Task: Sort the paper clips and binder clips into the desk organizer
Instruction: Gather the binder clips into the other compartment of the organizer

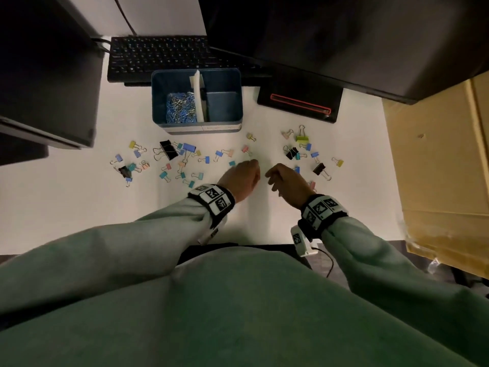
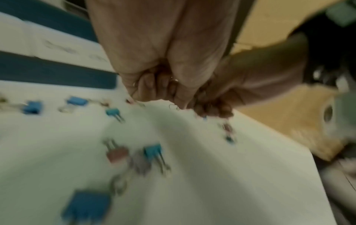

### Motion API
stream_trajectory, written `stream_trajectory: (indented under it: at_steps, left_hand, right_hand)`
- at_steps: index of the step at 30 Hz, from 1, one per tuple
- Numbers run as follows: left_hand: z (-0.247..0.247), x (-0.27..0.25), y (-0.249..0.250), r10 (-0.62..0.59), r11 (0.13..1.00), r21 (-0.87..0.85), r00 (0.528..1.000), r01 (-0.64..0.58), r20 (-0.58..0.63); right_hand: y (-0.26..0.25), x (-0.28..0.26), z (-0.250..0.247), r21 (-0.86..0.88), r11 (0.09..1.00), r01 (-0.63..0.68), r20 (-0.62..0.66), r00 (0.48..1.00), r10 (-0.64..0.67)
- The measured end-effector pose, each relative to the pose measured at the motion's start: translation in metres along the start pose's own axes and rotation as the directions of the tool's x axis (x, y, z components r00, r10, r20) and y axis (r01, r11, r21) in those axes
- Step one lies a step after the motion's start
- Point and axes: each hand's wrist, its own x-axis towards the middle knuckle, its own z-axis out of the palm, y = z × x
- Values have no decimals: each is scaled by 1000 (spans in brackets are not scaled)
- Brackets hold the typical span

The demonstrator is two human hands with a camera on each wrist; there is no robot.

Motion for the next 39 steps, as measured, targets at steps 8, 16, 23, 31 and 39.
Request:
stream_trajectory:
  at_steps: [8,16,23,31,39]
  left_hand:
    - [-159,19,-70,-394,907,-338,786,251,-477]
    - [-185,15,-106,-426,891,-347,808,294,-408]
    - [-153,-73,-173,-519,840,-189,651,509,-554]
    - [-87,-92,-178,-693,719,-120,695,684,-189]
    - [-43,-56,-114,-505,858,-64,816,510,-282]
  right_hand:
    - [-162,81,19,271,921,281,-85,960,-268]
    - [-222,106,43,-210,917,340,30,939,-342]
    - [-83,56,-40,-551,823,142,-392,826,-405]
    - [23,27,-61,-343,727,-595,-402,793,459]
    - [-16,39,14,-559,779,-284,-292,947,135]
